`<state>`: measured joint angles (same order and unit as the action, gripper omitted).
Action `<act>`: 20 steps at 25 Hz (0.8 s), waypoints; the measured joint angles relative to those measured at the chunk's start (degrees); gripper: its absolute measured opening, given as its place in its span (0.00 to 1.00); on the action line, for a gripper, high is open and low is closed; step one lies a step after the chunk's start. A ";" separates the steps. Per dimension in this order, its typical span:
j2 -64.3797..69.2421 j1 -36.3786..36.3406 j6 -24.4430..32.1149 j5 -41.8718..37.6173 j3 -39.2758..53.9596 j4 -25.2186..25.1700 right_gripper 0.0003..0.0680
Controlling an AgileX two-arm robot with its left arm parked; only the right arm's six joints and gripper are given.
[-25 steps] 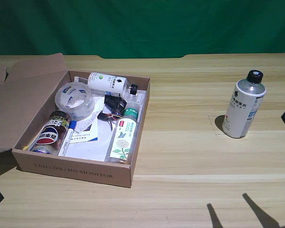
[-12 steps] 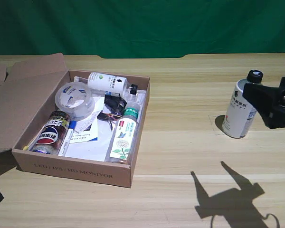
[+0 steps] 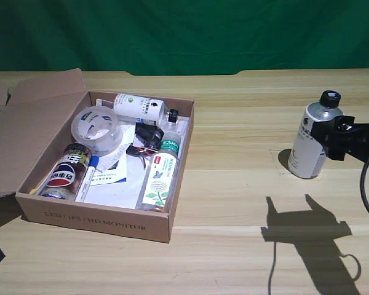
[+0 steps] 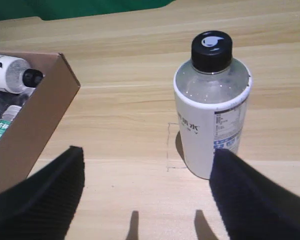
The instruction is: Place the white bottle into the box.
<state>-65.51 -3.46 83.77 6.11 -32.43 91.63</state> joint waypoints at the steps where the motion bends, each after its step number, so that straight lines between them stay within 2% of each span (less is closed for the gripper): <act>1: -1.22 -1.76 -0.16 -2.55 -0.73 0.07 0.88; 5: -6.04 -9.65 0.15 -13.12 -3.97 2.03 0.88; 7: -8.39 -12.33 2.04 -18.52 -5.82 6.05 0.88; 9: -9.79 -12.77 3.77 -22.37 -7.04 7.93 0.88; 13: -10.97 -12.77 4.63 -25.53 -8.45 9.28 0.88; 20: -13.06 -12.32 4.63 -25.67 -8.62 9.28 0.88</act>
<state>-78.57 -15.79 88.40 -19.56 -41.05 100.91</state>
